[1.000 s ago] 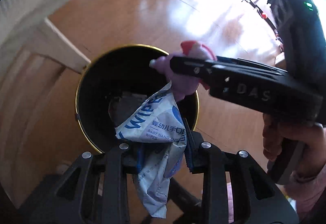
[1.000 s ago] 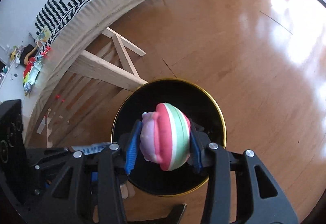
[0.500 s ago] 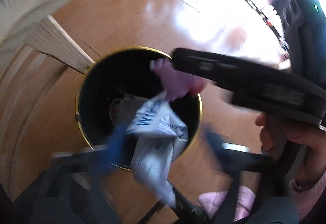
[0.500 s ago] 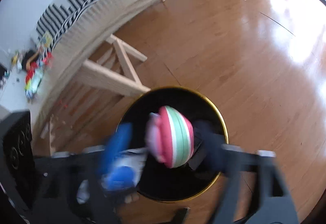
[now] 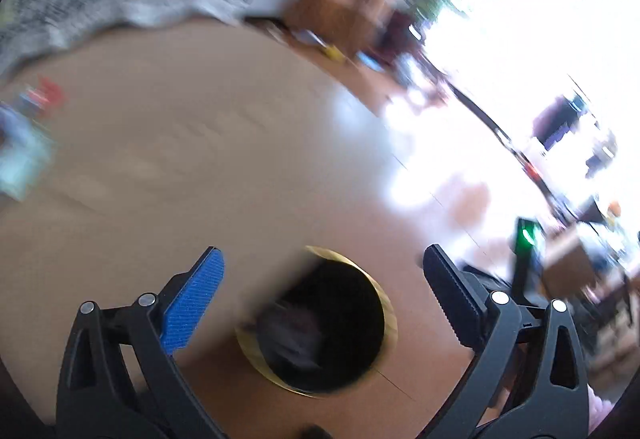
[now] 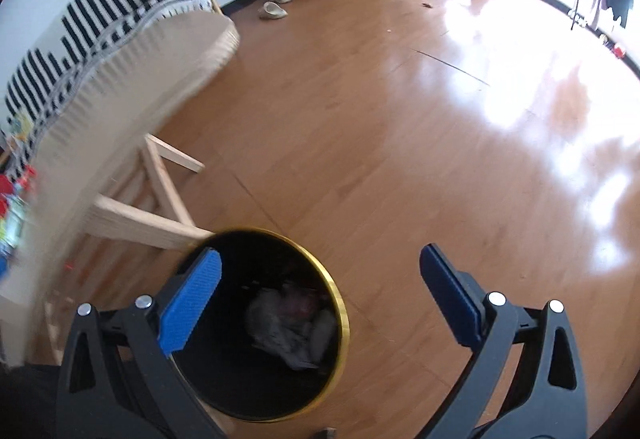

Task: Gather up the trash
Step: 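Move both grippers back toward the remaining trash on the table, then grasp the yellow-green popcorn bag with the left gripper while the right gripper grasps the green-white box, then carry the popcorn bag and green-white box over the bin and open both grippers, then move both grippers back over the crumpled wrappers on the table, then grasp a crumpled foil wrapper with the left gripper while the right gripper grasps another, then carry both crumpled wrappers over the bin and open both grippers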

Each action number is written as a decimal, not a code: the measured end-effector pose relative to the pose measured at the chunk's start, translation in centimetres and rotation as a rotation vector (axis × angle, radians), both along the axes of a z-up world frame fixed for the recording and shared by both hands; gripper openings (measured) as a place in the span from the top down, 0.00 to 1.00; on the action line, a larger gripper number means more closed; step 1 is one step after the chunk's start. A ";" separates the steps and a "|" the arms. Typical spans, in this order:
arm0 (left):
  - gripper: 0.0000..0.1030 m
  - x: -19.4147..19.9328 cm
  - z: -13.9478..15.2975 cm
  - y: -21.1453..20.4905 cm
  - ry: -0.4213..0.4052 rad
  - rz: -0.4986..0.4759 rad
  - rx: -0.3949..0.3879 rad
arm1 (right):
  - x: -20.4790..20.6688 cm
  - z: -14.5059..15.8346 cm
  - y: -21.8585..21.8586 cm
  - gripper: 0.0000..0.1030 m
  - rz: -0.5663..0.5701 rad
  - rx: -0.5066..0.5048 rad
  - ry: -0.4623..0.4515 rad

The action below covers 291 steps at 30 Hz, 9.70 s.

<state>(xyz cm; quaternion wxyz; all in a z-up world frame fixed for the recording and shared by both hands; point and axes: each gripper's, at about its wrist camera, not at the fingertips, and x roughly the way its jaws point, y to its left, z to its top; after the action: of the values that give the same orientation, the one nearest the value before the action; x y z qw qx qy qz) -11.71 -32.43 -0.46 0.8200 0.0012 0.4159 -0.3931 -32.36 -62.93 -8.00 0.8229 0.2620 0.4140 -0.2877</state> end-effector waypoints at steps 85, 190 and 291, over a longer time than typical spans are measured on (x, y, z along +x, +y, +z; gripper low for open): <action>0.46 25.8 -3.6 29.6 -0.057 0.509 0.266 | 35.3 5.6 34.2 0.90 0.692 0.006 -0.228; 0.06 23.2 -7.5 24.7 -0.039 0.447 0.369 | 42.8 2.8 36.1 0.06 0.801 -0.108 -0.027; 0.37 -6.8 -12.8 -12.0 0.275 -0.391 0.294 | 1.9 -3.5 3.3 0.52 0.259 0.286 -0.047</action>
<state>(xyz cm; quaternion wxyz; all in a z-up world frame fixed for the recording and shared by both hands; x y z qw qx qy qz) -18.51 -44.40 -13.21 0.6555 0.1468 0.5678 -0.4758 -30.42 -59.67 -11.52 0.8169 0.3274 0.4615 -0.1117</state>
